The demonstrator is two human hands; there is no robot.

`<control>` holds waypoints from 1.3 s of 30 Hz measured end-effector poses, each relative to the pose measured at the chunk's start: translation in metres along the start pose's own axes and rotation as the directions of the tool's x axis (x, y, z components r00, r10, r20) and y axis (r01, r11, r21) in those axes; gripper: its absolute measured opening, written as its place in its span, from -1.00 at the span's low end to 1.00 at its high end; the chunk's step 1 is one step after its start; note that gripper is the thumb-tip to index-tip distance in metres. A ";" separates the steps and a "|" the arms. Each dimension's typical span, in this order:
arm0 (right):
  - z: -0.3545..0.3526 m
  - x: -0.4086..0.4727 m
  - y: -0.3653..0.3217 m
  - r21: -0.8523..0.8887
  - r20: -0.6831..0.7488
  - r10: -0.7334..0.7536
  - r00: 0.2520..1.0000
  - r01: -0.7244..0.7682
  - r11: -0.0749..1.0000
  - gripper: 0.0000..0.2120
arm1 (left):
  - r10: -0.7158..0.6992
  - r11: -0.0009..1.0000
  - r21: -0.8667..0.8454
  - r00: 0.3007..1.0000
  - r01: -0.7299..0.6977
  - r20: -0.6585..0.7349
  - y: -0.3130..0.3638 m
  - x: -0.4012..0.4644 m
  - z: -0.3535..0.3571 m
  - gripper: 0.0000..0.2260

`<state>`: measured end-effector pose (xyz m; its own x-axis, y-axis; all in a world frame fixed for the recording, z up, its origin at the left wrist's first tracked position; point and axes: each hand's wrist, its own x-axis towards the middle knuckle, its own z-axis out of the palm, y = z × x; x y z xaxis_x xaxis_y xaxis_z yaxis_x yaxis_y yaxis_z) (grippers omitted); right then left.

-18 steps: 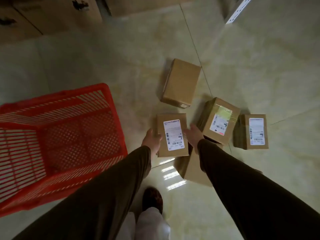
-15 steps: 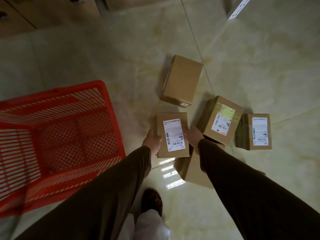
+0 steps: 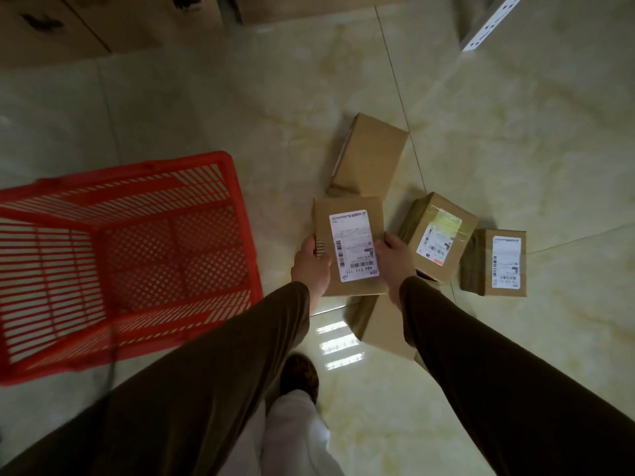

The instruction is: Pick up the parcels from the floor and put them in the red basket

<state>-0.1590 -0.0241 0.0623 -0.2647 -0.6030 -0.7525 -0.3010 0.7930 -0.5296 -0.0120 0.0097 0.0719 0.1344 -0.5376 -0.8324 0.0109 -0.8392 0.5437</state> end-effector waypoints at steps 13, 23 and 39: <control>-0.008 -0.182 -0.069 0.134 0.005 -0.223 0.975 0.220 0.966 -0.73 | 0.220 0.948 -0.222 0.973 -0.229 -0.064 0.038 -0.178 -0.090 -0.47; 0.091 -0.286 -0.052 0.032 0.216 -0.260 0.941 0.259 0.965 -0.38 | 0.072 0.934 -0.344 0.994 -0.096 -0.082 -0.039 -0.236 -0.221 -0.42; 0.221 -0.333 -0.094 -0.080 0.440 -0.251 0.862 0.316 0.945 -0.20 | 0.139 0.938 -0.284 0.967 -0.197 -0.213 -0.092 -0.225 -0.386 -0.70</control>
<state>0.1598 0.1217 0.2764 0.2501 -0.6810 -0.6882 -0.4413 0.5525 -0.7071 0.3392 0.2398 0.2504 0.3423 -0.6188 -0.7070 0.2652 -0.6583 0.7045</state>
